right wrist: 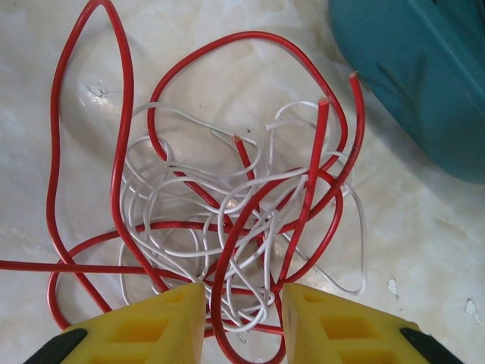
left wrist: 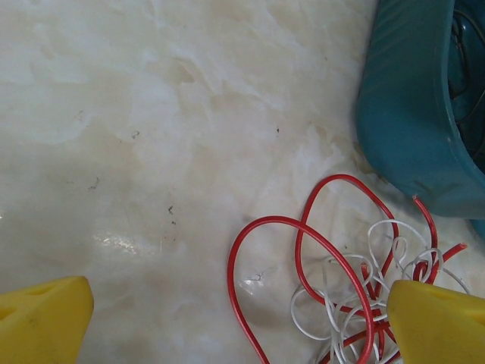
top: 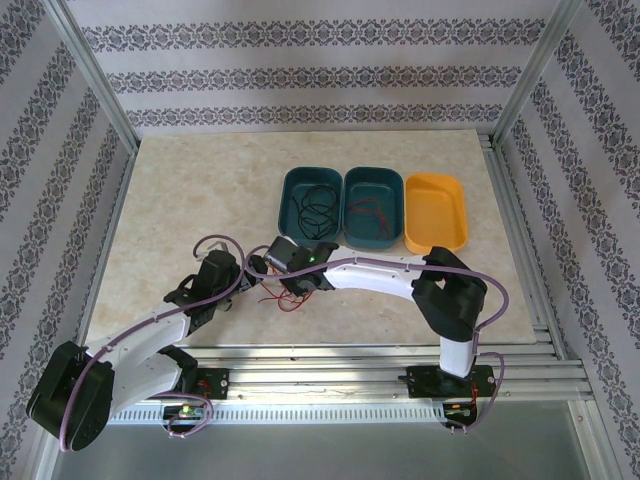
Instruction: Untangle the cables
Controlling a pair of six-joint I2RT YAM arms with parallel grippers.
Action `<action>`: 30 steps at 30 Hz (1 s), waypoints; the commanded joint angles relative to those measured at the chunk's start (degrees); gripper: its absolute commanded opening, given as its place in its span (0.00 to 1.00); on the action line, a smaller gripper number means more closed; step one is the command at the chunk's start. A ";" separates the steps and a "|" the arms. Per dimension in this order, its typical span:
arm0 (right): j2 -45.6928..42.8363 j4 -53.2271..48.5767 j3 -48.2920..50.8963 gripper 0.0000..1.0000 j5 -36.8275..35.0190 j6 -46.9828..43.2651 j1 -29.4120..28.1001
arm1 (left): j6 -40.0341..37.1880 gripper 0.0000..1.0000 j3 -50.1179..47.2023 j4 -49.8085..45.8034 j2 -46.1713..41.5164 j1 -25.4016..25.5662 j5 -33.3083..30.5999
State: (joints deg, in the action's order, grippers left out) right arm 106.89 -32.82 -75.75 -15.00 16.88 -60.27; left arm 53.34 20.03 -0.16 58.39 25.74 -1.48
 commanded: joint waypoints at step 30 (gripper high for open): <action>2.31 -0.95 -2.61 0.14 -0.02 -0.80 0.50 | 0.32 0.99 -1.13 -1.04 -0.94 -0.81 0.11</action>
State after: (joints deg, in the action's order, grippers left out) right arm 110.74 -33.01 -77.89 -14.96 16.12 -60.12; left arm 53.45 19.94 -0.23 58.24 25.74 -1.48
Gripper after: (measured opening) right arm 0.147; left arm 0.993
